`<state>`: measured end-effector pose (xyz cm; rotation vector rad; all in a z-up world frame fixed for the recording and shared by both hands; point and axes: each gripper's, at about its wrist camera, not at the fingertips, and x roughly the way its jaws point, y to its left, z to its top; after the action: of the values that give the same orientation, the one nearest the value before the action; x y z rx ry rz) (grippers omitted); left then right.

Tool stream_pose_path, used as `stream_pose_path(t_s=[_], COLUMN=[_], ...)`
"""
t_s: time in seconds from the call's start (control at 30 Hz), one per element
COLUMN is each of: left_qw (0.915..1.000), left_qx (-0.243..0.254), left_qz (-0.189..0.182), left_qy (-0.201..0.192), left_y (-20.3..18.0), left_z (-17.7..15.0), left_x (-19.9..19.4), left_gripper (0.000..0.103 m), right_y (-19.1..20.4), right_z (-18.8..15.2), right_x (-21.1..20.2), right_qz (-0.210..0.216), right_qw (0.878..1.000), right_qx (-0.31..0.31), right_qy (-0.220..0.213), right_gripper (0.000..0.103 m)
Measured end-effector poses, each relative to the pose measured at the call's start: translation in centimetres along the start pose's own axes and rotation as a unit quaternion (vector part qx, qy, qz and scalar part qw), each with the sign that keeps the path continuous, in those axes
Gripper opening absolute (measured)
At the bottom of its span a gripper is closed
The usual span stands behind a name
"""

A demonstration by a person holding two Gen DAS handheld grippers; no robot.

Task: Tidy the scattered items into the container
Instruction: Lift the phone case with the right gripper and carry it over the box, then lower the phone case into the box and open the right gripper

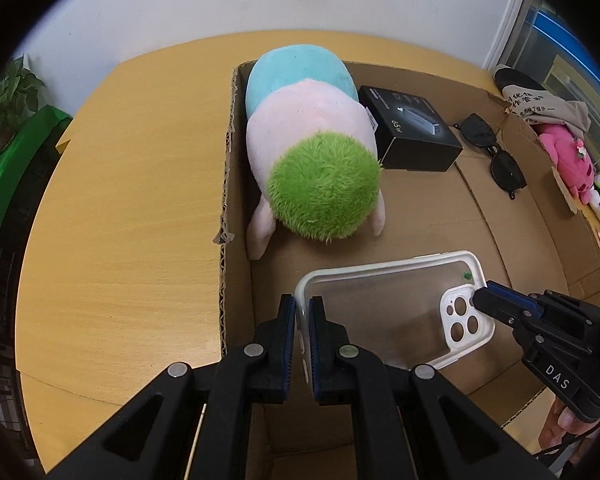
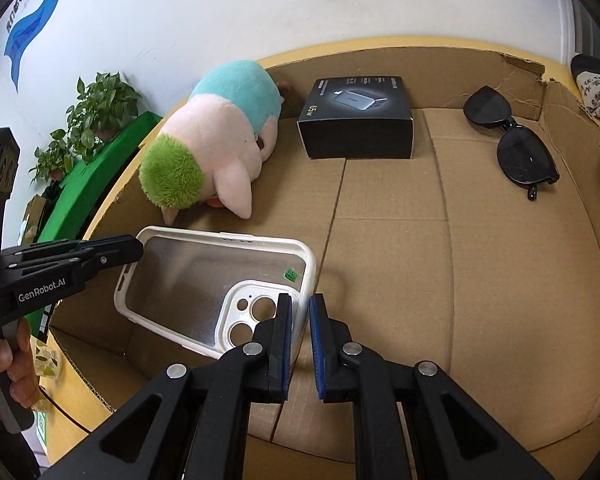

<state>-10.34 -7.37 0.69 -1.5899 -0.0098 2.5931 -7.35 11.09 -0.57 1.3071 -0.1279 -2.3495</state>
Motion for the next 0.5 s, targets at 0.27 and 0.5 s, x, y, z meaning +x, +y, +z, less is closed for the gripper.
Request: stream_pose_path(t_s=[0.27,0.5], left_qw=[0.9994,0.9875], left_qx=[-0.018,0.002], left_qz=[-0.010,-0.013], left_qy=[-0.029,-0.157], left_y=[0.3,-1.4], left_z=[-0.7,-3.8], left_x=[-2.2,-7.6], left_gripper=[0.030,0.075], right_y=[-0.4,1.1], right_z=[-0.2,-2.0], right_x=[-1.5,-6.6], right_qz=[-0.010,-0.036], right_qw=[1.000,0.993], right_qx=[0.011,-0.036], right_qy=[-0.027,-0.108], right_gripper=[0.062,0.095])
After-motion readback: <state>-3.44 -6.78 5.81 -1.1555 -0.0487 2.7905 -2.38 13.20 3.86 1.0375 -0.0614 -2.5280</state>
